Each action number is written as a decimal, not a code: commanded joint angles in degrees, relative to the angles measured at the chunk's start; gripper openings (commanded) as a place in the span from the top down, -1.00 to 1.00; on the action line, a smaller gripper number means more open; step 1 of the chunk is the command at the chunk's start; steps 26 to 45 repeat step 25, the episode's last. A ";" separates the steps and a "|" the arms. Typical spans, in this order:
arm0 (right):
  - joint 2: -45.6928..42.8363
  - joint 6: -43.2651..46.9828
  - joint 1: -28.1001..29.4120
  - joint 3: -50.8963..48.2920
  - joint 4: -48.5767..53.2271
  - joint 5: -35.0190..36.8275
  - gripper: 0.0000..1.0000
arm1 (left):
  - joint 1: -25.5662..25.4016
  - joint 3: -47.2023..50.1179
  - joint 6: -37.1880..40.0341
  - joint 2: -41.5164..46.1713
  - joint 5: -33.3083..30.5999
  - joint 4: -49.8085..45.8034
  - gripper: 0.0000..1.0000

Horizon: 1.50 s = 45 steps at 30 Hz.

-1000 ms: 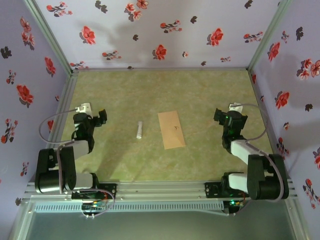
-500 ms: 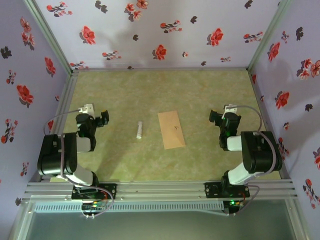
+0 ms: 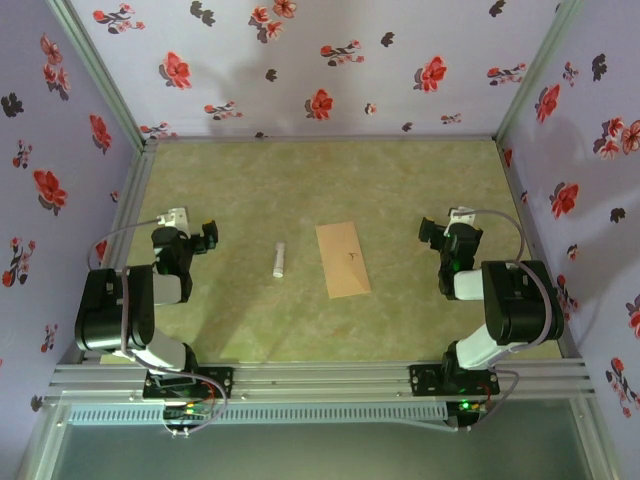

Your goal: Place the letter into the envelope and seal it

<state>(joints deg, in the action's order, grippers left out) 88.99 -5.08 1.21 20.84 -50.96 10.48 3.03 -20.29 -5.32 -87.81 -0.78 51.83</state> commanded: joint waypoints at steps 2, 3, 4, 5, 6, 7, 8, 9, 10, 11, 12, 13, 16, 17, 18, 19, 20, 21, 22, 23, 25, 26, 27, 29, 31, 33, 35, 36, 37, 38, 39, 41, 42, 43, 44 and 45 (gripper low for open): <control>0.26 -0.63 -0.33 1.28 0.20 1.21 -0.99 | 0.31 -0.89 1.63 -0.26 0.66 1.12 -0.99; 0.27 -0.63 -0.35 1.28 0.25 1.20 -0.99 | 0.36 -0.89 1.65 -0.27 0.60 1.16 -0.99; 0.22 -0.63 -0.33 1.31 0.25 1.15 -0.99 | 0.37 -0.89 1.63 -0.26 0.63 1.11 -0.99; 0.22 -0.64 -0.33 1.26 0.25 1.21 -0.99 | 0.32 -0.89 1.63 -0.34 0.61 1.16 -0.99; 0.23 -0.63 -0.34 1.23 0.21 1.13 -0.99 | 0.34 -0.89 1.63 -0.26 0.61 1.08 -0.99; 0.29 -0.63 -0.36 1.31 0.25 1.20 -0.99 | 0.36 -0.89 1.64 -0.27 0.61 1.07 -0.99; 0.26 -0.59 -0.33 1.31 0.22 1.17 -0.99 | 0.33 -0.89 1.63 -0.26 0.62 1.03 -0.99; 0.22 -0.63 -0.33 1.25 0.22 1.18 -0.99 | 0.38 -0.89 1.63 -0.34 0.64 1.00 -0.99; 0.22 -0.63 -0.36 1.28 0.22 1.21 -0.99 | 0.31 -0.89 1.63 -0.33 0.61 1.07 -0.99; 0.22 -0.63 -0.33 1.29 0.25 1.20 -0.99 | 0.32 -0.89 1.63 -0.26 0.62 1.07 -0.99; 0.22 -0.63 -0.33 1.23 0.25 1.20 -0.99 | 0.31 -0.89 1.63 -0.28 0.62 1.07 -0.99; 0.28 -0.63 -0.33 1.30 0.24 1.21 -0.99 | 0.39 -0.88 1.63 -0.30 0.62 1.01 -0.99; 0.26 -0.65 -0.33 1.30 0.25 1.21 -0.99 | 0.36 -0.89 1.67 -0.26 0.61 1.08 -0.99; 0.23 -0.56 -0.33 1.25 0.25 1.21 -0.99 | 0.32 -0.89 1.63 -0.33 0.66 1.08 -0.99; 0.22 -0.60 -0.33 1.25 0.25 1.19 -0.99 | 0.33 -0.89 1.63 -0.32 0.63 1.11 -0.99; 0.23 -0.61 -0.33 1.30 0.24 1.22 -0.99 | 0.30 -0.97 1.63 -0.28 0.62 0.95 -0.99; 0.23 -0.63 -0.34 1.25 0.24 1.17 -0.99 | 0.23 -1.14 1.92 -0.39 0.61 0.30 -0.99; 0.26 -0.63 -0.33 1.24 0.20 1.19 -0.99 | -0.11 -1.69 2.30 -0.36 0.50 -0.56 -0.99; 0.23 -0.63 -0.33 1.31 0.22 1.17 -0.99 | -0.55 -2.07 2.82 -0.34 0.29 -1.17 -0.99; 0.24 -0.64 -0.33 1.26 0.25 1.23 -0.99 | -0.73 -2.20 3.10 -0.40 0.31 -1.35 -0.99; 0.27 -0.63 -0.33 1.29 0.25 1.21 -0.99 | -0.78 -2.20 3.13 -0.43 0.38 -1.30 -0.99; 0.27 -0.63 -0.33 1.29 0.25 1.21 -0.99 | -0.78 -2.20 3.13 -0.43 0.38 -1.30 -0.99; 0.27 -0.63 -0.33 1.29 0.25 1.21 -0.99 | -0.78 -2.20 3.13 -0.43 0.38 -1.30 -0.99; 0.27 -0.63 -0.33 1.29 0.25 1.21 -0.99 | -0.78 -2.20 3.13 -0.43 0.38 -1.30 -0.99; 0.27 -0.63 -0.33 1.29 0.25 1.21 -0.99 | -0.78 -2.20 3.13 -0.43 0.38 -1.30 -0.99; 0.27 -0.63 -0.33 1.29 0.25 1.21 -0.99 | -0.78 -2.20 3.13 -0.43 0.38 -1.30 -0.99; 0.27 -0.63 -0.33 1.29 0.25 1.21 -0.99 | -0.78 -2.20 3.13 -0.43 0.38 -1.30 -0.99; 0.27 -0.63 -0.33 1.29 0.25 1.21 -0.99 | -0.78 -2.20 3.13 -0.43 0.38 -1.30 -0.99; 0.27 -0.63 -0.33 1.29 0.25 1.21 -0.99 | -0.78 -2.20 3.13 -0.43 0.38 -1.30 -0.99; 0.27 -0.63 -0.33 1.29 0.25 1.21 -0.99 | -0.78 -2.20 3.13 -0.43 0.38 -1.30 -0.99; 0.27 -0.63 -0.33 1.29 0.25 1.21 -0.99 | -0.78 -2.20 3.13 -0.43 0.38 -1.30 -0.99; 0.27 -0.63 -0.33 1.29 0.25 1.21 -0.99 | -0.78 -2.20 3.13 -0.43 0.38 -1.30 -0.99; 0.27 -0.63 -0.33 1.29 0.25 1.21 -0.99 | -0.78 -2.20 3.13 -0.43 0.38 -1.30 -0.99; 0.27 -0.63 -0.33 1.29 0.25 1.21 -0.99 | -0.78 -2.20 3.13 -0.43 0.38 -1.30 -0.99; 0.27 -0.63 -0.33 1.29 0.25 1.21 -0.99 | -0.78 -2.20 3.13 -0.43 0.38 -1.30 -0.99; 0.27 -0.63 -0.33 1.29 0.25 1.21 -0.99 | -0.78 -2.20 3.13 -0.43 0.38 -1.30 -0.99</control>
